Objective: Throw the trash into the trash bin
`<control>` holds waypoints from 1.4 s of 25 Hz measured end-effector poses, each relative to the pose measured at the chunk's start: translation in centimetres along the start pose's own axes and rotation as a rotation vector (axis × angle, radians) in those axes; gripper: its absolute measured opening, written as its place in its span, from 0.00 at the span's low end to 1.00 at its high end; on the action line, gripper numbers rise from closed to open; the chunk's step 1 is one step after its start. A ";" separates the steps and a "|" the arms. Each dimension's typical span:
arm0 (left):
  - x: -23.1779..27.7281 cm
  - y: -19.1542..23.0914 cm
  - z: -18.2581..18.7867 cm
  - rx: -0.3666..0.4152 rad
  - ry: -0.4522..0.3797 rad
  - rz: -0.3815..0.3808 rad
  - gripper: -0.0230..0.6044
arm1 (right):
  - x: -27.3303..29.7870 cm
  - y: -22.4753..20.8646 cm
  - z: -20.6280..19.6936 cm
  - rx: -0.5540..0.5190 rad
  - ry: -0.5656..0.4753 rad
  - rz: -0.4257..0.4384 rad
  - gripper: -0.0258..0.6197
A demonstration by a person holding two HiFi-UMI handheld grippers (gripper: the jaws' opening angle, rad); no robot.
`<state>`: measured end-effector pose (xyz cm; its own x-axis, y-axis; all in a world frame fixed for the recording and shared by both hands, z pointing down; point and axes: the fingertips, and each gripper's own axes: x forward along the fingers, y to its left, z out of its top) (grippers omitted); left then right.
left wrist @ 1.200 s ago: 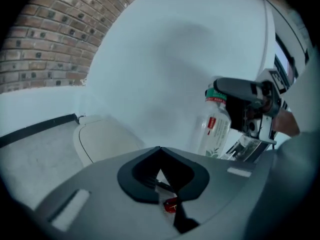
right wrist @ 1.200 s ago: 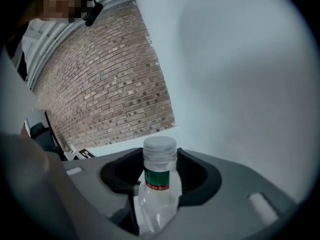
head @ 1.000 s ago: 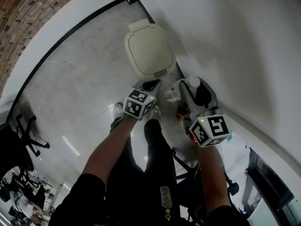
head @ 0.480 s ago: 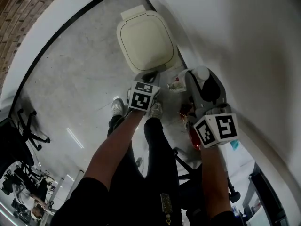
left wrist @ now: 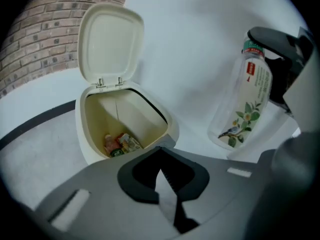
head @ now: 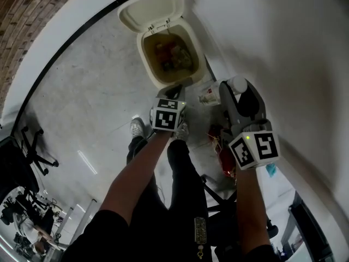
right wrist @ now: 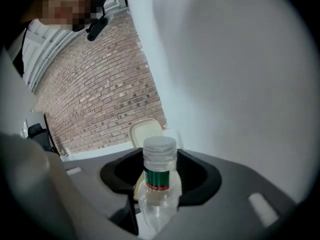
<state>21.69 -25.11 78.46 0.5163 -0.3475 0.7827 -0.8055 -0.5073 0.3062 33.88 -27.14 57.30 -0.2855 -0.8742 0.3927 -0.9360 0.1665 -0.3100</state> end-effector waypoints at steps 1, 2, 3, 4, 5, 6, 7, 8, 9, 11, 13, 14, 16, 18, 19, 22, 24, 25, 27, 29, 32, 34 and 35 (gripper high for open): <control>-0.5 0.2 0.3 -0.007 -0.012 -0.005 0.04 | 0.3 0.0 0.3 0.008 -0.011 0.000 0.35; -1.1 0.3 0.8 -0.007 -0.025 -0.012 0.04 | 0.6 0.0 0.6 0.016 -0.022 0.000 0.35; -1.8 0.4 1.4 -0.005 -0.039 -0.020 0.04 | 1.1 0.1 0.9 0.021 -0.032 0.001 0.35; -2.4 0.5 2.1 -0.003 -0.052 -0.030 0.04 | 1.5 0.4 1.2 0.026 -0.040 0.004 0.35; -3.0 0.7 2.7 -0.002 -0.063 -0.039 0.04 | 2.0 0.7 1.3 0.029 -0.049 0.008 0.35; -3.4 0.9 3.3 0.000 -0.073 -0.048 0.04 | 2.6 1.0 1.5 0.029 -0.060 0.014 0.35; -3.8 1.1 3.8 0.005 -0.080 -0.056 0.04 | 3.2 1.2 1.6 0.028 -0.075 0.021 0.35; -4.1 1.3 4.4 0.016 -0.087 -0.062 0.04 | 3.7 1.4 1.7 0.027 -0.092 0.027 0.35; -4.5 1.5 4.9 0.030 -0.093 -0.067 0.04 | 4.3 1.6 1.7 0.029 -0.105 0.031 0.35; -5.4 2.1 5.5 0.053 -0.100 -0.076 0.04 | 5.7 2.0 1.2 0.041 -0.114 0.029 0.35; -6.2 2.8 5.6 0.066 -0.099 -0.088 0.04 | 7.3 2.4 0.3 0.041 -0.113 0.026 0.35; -6.5 3.1 5.6 0.074 -0.096 -0.098 0.04 | 8.2 2.6 0.0 0.033 -0.113 0.027 0.35; -7.3 3.7 5.6 0.099 -0.090 -0.121 0.04 | 10.1 3.1 -1.0 0.014 -0.103 0.032 0.35; -8.2 4.7 5.6 0.117 -0.084 -0.129 0.04 | 12.0 3.5 -2.4 0.015 -0.072 0.033 0.35; -8.5 5.3 5.4 0.118 -0.081 -0.130 0.04 | 13.0 3.7 -3.3 0.018 -0.051 0.029 0.35; -8.8 6.4 4.7 0.115 -0.066 -0.152 0.04 | 15.2 3.8 -6.2 0.008 0.020 0.006 0.35; -9.0 6.8 4.0 0.117 -0.054 -0.169 0.04 | 16.4 4.0 -8.2 -0.010 0.084 -0.003 0.35; -9.1 7.2 3.7 0.115 -0.048 -0.173 0.04 | 16.8 4.2 -9.2 -0.024 0.119 -0.005 0.35; -9.4 7.8 3.1 0.104 -0.040 -0.177 0.04 | 17.6 4.5 -11.0 -0.068 0.191 -0.004 0.35; -9.6 8.3 2.6 0.095 -0.036 -0.182 0.04 | 18.1 4.8 -12.6 -0.131 0.261 0.000 0.35; -9.9 8.8 1.9 0.087 -0.025 -0.193 0.04 | 18.3 5.0 -14.8 -0.224 0.357 -0.003 0.36; -10.2 8.9 1.6 0.086 -0.019 -0.202 0.04 | 18.2 5.0 -16.0 -0.260 0.411 -0.006 0.36; -10.2 9.0 1.5 0.085 -0.017 -0.204 0.04 | 18.2 5.1 -16.4 -0.266 0.431 -0.002 0.36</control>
<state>9.54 -27.30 72.42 0.6718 -0.2437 0.6995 -0.6565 -0.6332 0.4100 20.56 -34.74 77.11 -0.2901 -0.6161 0.7323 -0.9406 0.3247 -0.0994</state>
